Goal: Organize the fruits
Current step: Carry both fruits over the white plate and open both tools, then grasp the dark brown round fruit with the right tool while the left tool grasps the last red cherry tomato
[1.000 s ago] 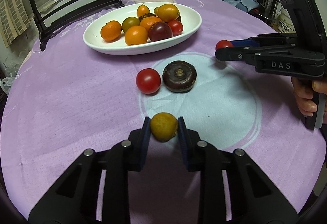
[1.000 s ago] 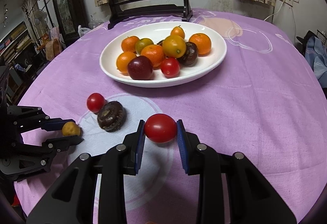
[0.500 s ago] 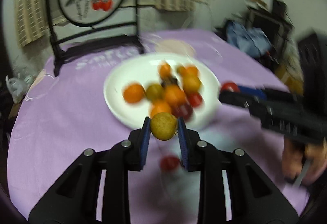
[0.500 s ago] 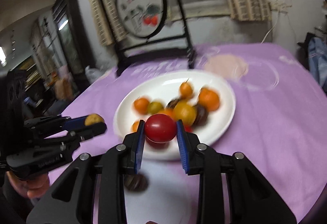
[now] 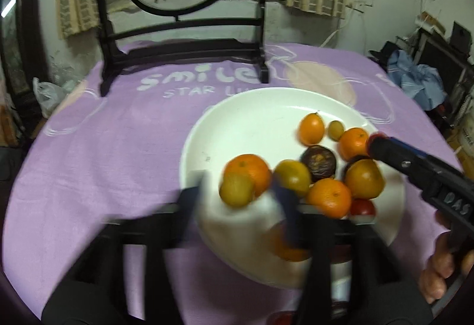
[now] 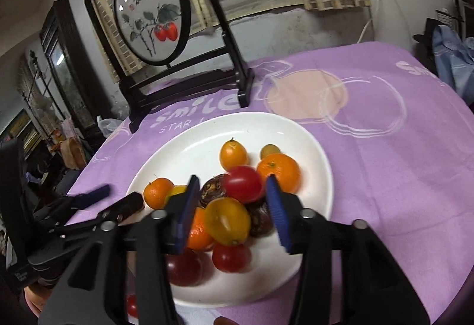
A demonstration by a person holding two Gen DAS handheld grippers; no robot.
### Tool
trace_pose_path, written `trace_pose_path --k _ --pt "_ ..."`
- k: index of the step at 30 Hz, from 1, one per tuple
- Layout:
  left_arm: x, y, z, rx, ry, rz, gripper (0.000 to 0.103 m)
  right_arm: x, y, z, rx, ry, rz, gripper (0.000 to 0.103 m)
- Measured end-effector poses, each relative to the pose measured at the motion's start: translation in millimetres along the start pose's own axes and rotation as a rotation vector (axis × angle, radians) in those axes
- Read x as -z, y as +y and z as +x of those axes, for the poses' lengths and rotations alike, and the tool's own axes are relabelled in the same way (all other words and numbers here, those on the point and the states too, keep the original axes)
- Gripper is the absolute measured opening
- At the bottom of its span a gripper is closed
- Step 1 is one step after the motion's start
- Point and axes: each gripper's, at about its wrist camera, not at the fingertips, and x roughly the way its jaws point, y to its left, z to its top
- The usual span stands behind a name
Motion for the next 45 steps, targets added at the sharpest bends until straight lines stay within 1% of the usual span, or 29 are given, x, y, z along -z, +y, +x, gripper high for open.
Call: trace_pose_path --k 1,2,4,6,9,10,12,15,16,18,20,23,29,32,36,38,41,45 --pt "0 2 -4 -0.024 -0.028 -0.004 0.086 1 0 -5 -0.012 -0.006 0.002 0.051" --pt "2 3 -11 -0.036 -0.049 -0.004 0.086 2 2 -12 -0.021 -0.015 -0.008 0.051" --pt "2 4 -17 -0.014 -0.045 0.005 0.086 7 10 -26 -0.022 -0.034 -0.048 0.051" --pt "5 6 -24 -0.017 -0.048 -0.006 0.091 14 18 -35 -0.030 -0.038 -0.081 0.051" --pt "13 7 -31 -0.029 -0.047 0.015 0.094 29 35 -47 -0.066 -0.020 -0.157 0.052" --pt "18 9 -35 -0.039 -0.046 0.022 0.094 37 42 -51 -0.084 -0.002 -0.198 0.052" --pt "25 14 -41 -0.030 -0.048 0.026 0.096 50 52 -52 -0.105 0.039 -0.267 0.052" --pt "40 25 -53 -0.035 -0.053 0.012 0.099 76 70 -49 -0.142 0.122 -0.396 0.052" --pt "43 28 -56 -0.040 -0.053 0.008 0.099 86 75 -46 -0.157 0.170 -0.438 0.052" --pt "51 35 -60 -0.054 -0.055 0.003 0.099 97 81 -40 -0.154 0.220 -0.482 0.052" --pt "56 41 -62 -0.066 -0.050 -0.001 0.099 104 85 -35 -0.133 0.244 -0.529 0.052" --pt "60 48 -66 -0.056 -0.046 -0.025 0.099 110 87 -28 -0.126 0.271 -0.543 0.052" --pt "62 48 -67 -0.055 -0.043 -0.033 0.099 119 90 -17 -0.029 0.278 -0.594 0.052" --pt "64 44 -68 -0.073 -0.045 -0.009 0.099 120 90 -13 -0.022 0.287 -0.599 0.052" --pt "65 44 -69 -0.057 -0.039 -0.012 0.099 118 86 -13 -0.038 0.281 -0.572 0.050" --pt "66 44 -69 -0.061 -0.036 -0.008 0.099 119 87 -13 -0.040 0.287 -0.572 0.049" --pt "65 44 -69 -0.069 -0.033 -0.009 0.099 120 88 -12 -0.050 0.297 -0.574 0.044" --pt "66 47 -68 -0.067 -0.025 -0.020 0.099 117 85 -14 -0.064 0.305 -0.543 0.043"
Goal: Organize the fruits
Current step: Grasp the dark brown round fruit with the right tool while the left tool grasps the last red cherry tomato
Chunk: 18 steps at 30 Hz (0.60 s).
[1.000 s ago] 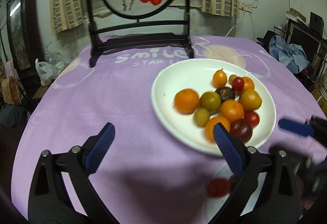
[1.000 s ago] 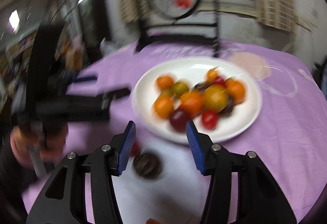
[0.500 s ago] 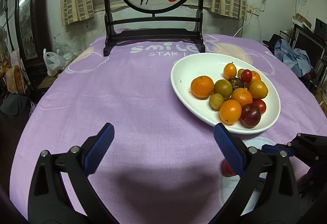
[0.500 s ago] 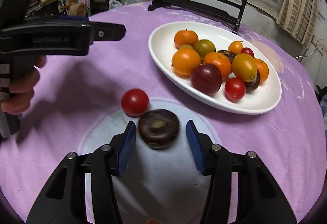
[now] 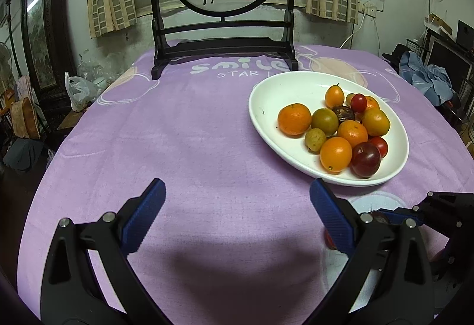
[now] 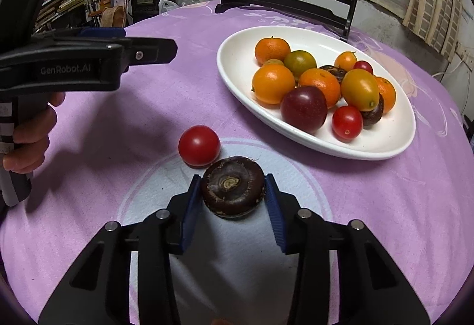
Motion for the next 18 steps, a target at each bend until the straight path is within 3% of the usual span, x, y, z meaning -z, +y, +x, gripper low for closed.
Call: trace_pose_path --k 7,10,12,14,18 --pt "5 -10 -2 0.043 0.026 0.034 0.099 -1 -43 -40 -0.162 -0.144 0.236 0.043" --pt "9 -21 -4 0.071 0.025 0.077 0.099 3 -60 -57 -0.151 -0.226 0.332 0.043" --pt "14 -30 -5 0.106 0.036 0.106 0.098 3 -66 -59 -0.154 -0.234 0.363 0.043" --pt "20 -41 -5 0.169 0.057 0.142 0.092 6 -70 -57 -0.143 -0.224 0.389 0.043" --pt "31 -61 -7 0.205 0.065 0.221 0.077 7 -77 -54 -0.128 -0.205 0.419 0.043"
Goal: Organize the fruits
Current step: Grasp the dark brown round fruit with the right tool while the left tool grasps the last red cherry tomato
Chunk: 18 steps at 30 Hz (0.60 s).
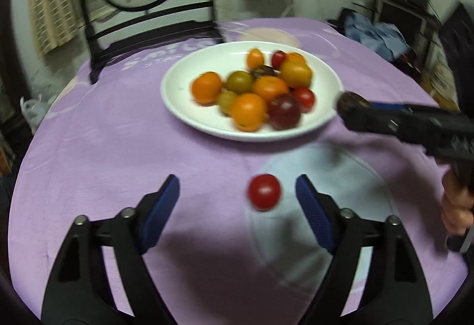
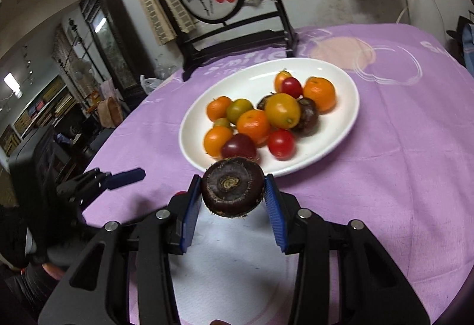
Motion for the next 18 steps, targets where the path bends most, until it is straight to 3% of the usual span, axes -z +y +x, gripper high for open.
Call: trace_pose_path --k 3,8,16,18 --pt "3 -9 4 0.025 0.004 0.031 0.065 1 2 -1 0.012 0.002 -0.013 0.043" --pt "5 -12 12 0.037 0.025 0.031 0.053 3 6 -1 0.014 0.003 -0.027 0.043" --pt "4 -19 25 0.014 0.047 0.061 0.048 3 4 0 0.019 0.002 -0.018 0.043" --pt "4 -20 26 0.014 0.054 0.067 0.043 3 4 0 0.021 0.002 -0.017 0.043"
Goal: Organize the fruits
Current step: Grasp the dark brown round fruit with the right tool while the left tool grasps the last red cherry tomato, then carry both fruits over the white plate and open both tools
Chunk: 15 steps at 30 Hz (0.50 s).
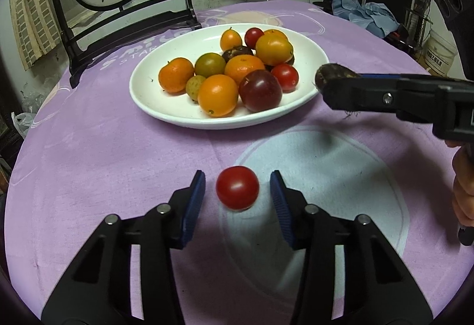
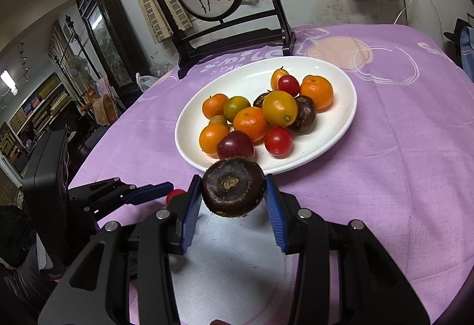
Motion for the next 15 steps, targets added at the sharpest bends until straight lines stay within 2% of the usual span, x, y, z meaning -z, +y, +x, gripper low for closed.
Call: trace_pose_path --k 2,8,15 --pt "0.6 -1.4 2.6 0.003 0.013 0.007 0.036 0.2 -0.3 0.0 0.001 0.001 0.003 0.043" --pt "2.1 0.2 3.0 -0.007 0.015 0.001 0.031 0.2 -0.2 0.2 0.005 0.005 0.004 0.043" --pt "3.5 0.0 0.0 -0.004 0.011 0.006 0.030 4.8 5.9 1.0 0.014 0.016 -0.029 0.043"
